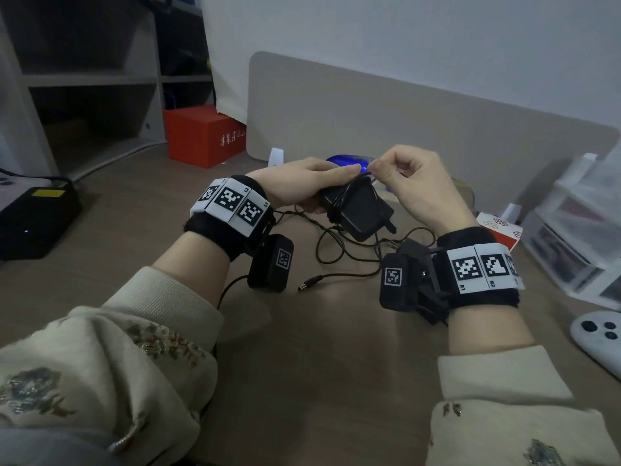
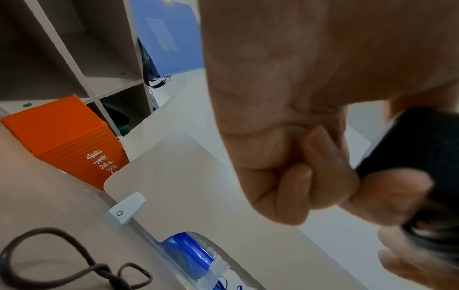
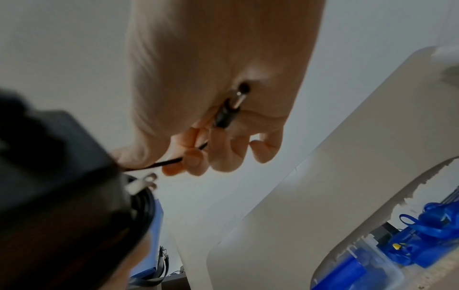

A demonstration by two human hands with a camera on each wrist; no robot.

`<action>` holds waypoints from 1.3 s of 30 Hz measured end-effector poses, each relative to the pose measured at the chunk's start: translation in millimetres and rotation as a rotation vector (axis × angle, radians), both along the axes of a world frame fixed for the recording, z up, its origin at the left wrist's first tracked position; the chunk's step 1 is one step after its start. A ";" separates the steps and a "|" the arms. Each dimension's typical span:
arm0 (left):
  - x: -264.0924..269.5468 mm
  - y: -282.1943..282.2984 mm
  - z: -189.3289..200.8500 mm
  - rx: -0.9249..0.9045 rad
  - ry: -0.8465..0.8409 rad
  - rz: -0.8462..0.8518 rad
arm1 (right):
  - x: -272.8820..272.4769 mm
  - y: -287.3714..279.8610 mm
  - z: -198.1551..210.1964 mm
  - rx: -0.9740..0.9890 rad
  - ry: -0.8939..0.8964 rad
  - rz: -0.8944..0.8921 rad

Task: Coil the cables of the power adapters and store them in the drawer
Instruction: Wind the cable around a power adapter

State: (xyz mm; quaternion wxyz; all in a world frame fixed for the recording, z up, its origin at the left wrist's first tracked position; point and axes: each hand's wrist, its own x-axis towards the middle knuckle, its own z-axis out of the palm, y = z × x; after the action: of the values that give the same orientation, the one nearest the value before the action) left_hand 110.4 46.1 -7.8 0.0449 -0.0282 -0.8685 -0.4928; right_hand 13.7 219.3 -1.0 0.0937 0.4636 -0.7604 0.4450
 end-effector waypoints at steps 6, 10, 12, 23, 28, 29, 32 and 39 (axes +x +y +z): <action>3.4 4.5 0.2 0.082 0.029 -0.026 | -2.9 2.8 -2.3 -0.059 -0.052 0.022; 5.3 9.3 2.2 0.118 0.086 0.012 | -3.1 1.5 -4.1 -0.116 -0.053 0.069; 4.8 8.8 1.8 0.139 0.110 0.012 | -3.4 2.4 -4.8 -0.122 -0.071 0.091; -11.9 5.4 -1.4 0.578 0.183 -0.066 | 13.7 -10.2 -1.1 -0.063 -0.114 0.075; -15.9 4.8 -0.7 0.610 0.206 0.057 | 10.2 -23.9 -5.8 -0.010 -0.050 -0.008; -18.3 4.1 -1.6 0.610 0.200 0.090 | 9.8 -24.8 -6.1 0.004 -0.039 -0.023; -24.3 4.3 -4.9 0.598 0.201 0.167 | 10.7 -26.4 -4.8 0.031 -0.029 -0.036; -28.8 1.3 -4.2 0.657 0.232 0.324 | 17.8 -36.1 -3.5 -0.019 -0.093 0.045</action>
State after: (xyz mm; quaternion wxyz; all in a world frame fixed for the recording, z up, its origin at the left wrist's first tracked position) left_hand 81.6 47.4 -12.0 0.2269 0.0697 -0.6465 -0.7251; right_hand 31.5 183.2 -4.6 0.0528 0.4586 -0.7490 0.4753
